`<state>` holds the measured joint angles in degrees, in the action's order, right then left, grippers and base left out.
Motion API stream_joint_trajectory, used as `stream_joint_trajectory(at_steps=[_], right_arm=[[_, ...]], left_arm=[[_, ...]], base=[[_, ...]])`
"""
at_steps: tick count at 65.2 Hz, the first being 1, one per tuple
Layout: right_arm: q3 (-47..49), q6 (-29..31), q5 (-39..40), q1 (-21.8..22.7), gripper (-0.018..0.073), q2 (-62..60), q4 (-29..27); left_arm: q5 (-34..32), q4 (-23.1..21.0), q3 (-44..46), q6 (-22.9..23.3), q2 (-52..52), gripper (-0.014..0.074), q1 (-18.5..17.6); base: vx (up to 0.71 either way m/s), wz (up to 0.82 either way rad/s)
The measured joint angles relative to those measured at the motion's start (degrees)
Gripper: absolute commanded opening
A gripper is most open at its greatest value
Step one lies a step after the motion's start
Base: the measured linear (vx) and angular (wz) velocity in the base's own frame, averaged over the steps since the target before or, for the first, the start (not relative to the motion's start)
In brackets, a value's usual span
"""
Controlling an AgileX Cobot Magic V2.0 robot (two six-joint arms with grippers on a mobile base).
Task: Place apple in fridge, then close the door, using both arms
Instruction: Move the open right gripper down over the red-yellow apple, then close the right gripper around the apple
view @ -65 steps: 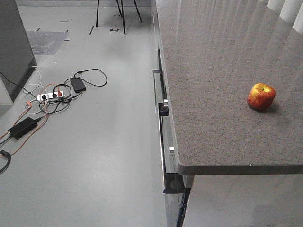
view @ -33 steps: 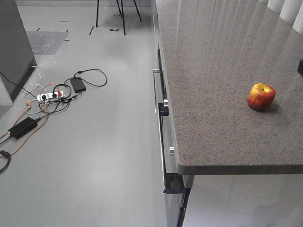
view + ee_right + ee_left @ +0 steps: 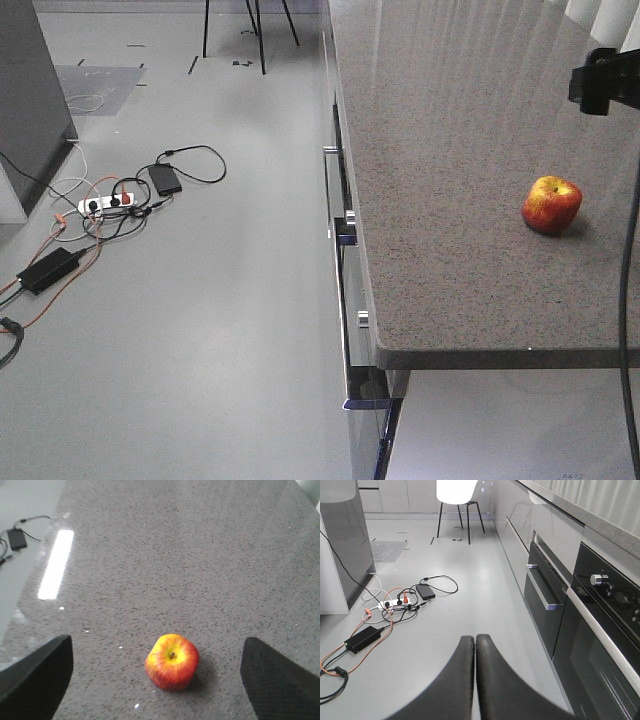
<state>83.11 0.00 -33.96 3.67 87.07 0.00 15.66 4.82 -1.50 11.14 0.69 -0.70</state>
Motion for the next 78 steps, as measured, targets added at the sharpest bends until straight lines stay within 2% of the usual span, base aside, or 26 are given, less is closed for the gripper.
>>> stream_joint_trajectory(at_steps=[15,25,63,78], right_arm=[[6.89,0.0,-2.5,0.0,0.0634,9.72,1.34],[9.25,-2.09,-4.15,0.0,0.0629,14.87,1.34],[9.74,-3.17,-2.13,0.0,0.0613,23.95,2.63],[9.74,-6.52,-1.63,1.67,0.0607,25.91,3.12]], left_arm=[[0.0,0.0,0.0,0.0,0.0,-0.0006,0.0],[0.0,0.0,0.0,0.0,0.0,-0.0006,0.0],[0.0,0.0,0.0,0.0,0.0,-0.0006,0.0],[0.0,0.0,0.0,0.0,0.0,-0.0006,0.0]], base=[[0.0,0.0],[0.0,0.0],[0.0,0.0],[0.0,0.0]])
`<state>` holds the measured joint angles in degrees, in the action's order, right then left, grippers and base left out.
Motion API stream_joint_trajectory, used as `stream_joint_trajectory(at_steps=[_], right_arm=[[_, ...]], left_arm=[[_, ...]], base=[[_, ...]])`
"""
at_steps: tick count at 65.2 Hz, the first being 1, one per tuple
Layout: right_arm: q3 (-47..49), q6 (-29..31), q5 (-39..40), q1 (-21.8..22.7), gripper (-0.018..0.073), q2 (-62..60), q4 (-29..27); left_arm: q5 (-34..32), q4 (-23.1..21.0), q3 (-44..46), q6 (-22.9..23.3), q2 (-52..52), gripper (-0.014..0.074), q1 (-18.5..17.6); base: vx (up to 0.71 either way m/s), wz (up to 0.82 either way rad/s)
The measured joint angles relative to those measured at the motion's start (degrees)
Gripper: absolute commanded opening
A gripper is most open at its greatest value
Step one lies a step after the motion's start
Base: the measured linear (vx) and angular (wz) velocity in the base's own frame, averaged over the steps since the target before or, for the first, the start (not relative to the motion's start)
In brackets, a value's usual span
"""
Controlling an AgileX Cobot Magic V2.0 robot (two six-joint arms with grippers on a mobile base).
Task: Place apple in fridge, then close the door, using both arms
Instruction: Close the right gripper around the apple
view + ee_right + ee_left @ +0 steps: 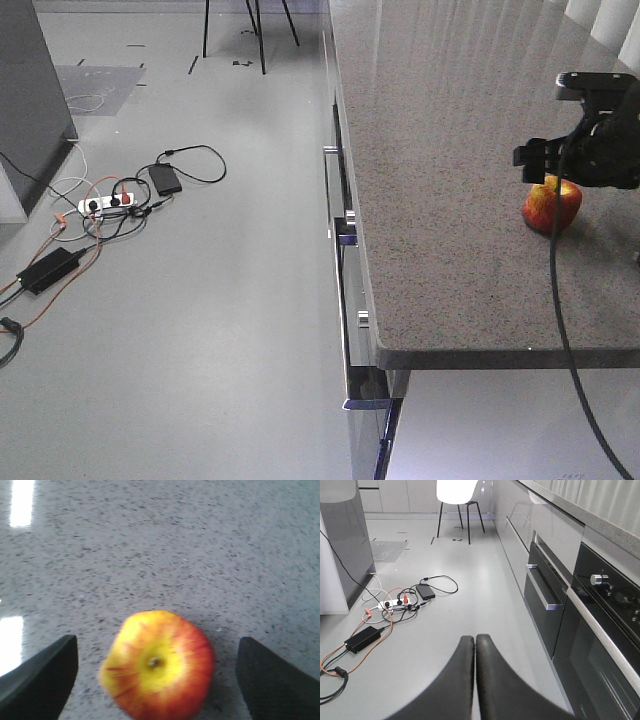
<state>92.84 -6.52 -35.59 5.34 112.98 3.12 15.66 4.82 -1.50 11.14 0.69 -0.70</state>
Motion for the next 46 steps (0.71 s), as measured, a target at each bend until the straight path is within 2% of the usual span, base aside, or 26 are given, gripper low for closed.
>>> stream_joint_trajectory(at_steps=[12,28,46], right_arm=[[0.0,0.04,0.28,0.96,0.0601,0.18,0.13],[0.11,0.47,0.98,0.6,0.0596,0.79,-2.71],[0.2,3.33,0.39,0.45,0.0594,3.52,-4.8]], left_arm=[[0.0,0.0,0.0,0.0,0.0,-0.0006,0.0],[0.0,0.0,0.0,0.0,0.0,-0.0006,0.0],[0.0,0.0,0.0,0.0,0.0,-0.0006,0.0]], base=[[0.0,0.0],[0.0,0.0],[0.0,0.0]])
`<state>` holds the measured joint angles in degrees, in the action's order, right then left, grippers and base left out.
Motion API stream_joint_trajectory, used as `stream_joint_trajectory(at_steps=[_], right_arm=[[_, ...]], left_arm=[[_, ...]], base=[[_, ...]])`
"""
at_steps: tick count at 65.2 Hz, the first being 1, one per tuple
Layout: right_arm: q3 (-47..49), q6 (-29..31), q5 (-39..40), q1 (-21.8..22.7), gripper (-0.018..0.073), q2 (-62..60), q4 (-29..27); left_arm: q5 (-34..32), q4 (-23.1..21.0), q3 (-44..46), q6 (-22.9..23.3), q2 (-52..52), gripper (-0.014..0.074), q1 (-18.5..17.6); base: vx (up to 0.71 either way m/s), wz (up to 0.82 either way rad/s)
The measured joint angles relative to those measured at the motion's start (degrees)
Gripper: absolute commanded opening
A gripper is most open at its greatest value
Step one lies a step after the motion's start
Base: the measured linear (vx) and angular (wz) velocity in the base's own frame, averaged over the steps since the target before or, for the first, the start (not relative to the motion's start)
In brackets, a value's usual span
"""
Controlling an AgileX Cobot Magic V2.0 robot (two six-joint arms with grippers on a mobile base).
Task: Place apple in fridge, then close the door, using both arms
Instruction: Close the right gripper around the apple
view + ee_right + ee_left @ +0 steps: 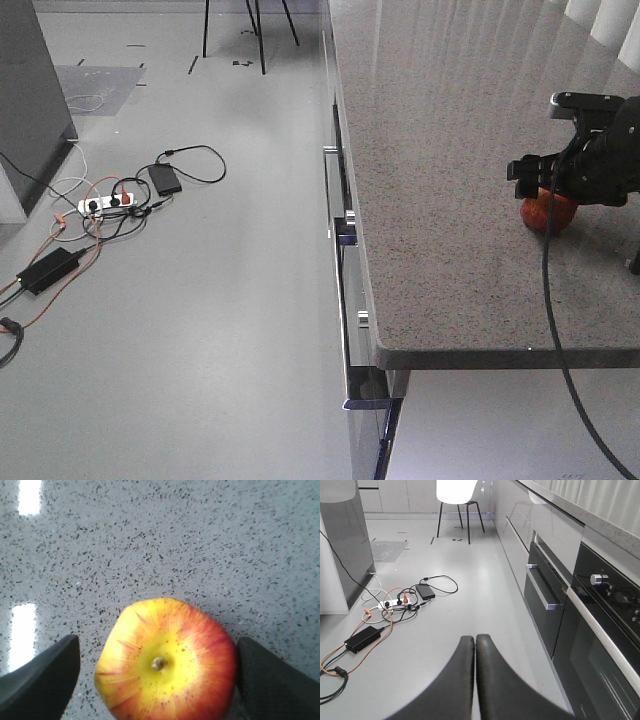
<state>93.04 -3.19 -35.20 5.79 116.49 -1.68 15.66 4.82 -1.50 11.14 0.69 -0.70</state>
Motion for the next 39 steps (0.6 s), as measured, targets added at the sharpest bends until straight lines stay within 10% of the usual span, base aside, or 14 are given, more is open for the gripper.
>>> stream_joint_trajectory(at_steps=[39], right_arm=[[0.05,0.12,2.43,0.0,0.051,0.67,-0.28]], left_arm=[[0.0,0.0,0.0,0.0,0.0,-0.0006,0.0]], base=[[0.0,0.0]])
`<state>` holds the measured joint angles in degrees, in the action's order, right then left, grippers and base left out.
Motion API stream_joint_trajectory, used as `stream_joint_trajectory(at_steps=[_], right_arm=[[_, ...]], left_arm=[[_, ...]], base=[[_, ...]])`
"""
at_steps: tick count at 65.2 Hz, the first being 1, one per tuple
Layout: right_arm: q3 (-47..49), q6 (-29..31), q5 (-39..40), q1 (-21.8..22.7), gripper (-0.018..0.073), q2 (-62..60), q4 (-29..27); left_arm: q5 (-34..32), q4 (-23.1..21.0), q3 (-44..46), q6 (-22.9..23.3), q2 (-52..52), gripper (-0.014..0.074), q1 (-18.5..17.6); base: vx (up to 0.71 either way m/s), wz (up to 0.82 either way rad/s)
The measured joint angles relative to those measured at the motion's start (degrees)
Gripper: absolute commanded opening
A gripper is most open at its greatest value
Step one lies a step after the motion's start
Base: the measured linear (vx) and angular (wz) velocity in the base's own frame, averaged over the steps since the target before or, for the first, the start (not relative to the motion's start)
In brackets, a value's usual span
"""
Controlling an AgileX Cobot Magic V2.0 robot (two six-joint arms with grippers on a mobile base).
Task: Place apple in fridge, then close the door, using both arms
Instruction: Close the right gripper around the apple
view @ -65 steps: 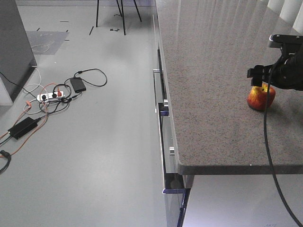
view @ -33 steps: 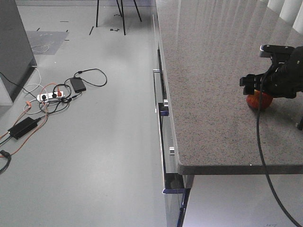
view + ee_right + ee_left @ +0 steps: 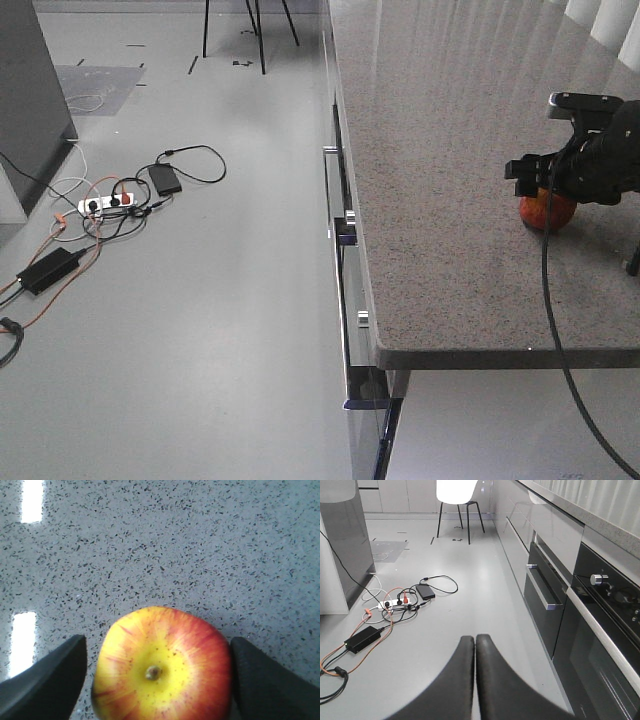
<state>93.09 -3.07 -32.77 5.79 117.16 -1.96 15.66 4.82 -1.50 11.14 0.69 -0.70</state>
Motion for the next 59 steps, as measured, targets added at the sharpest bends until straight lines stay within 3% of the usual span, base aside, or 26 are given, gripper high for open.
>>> stream_joint_trajectory(at_steps=[35,59], right_arm=[[0.24,0.0,0.05,0.0,0.023,1.65,0.0],[0.36,0.47,-0.78,0.0,0.0212,1.3,0.63]], left_arm=[[0.0,0.0,0.0,0.0,0.0,-0.0006,0.0],[0.0,0.0,0.0,0.0,0.0,-0.0006,0.0]], base=[[0.0,0.0],[0.0,0.0]])
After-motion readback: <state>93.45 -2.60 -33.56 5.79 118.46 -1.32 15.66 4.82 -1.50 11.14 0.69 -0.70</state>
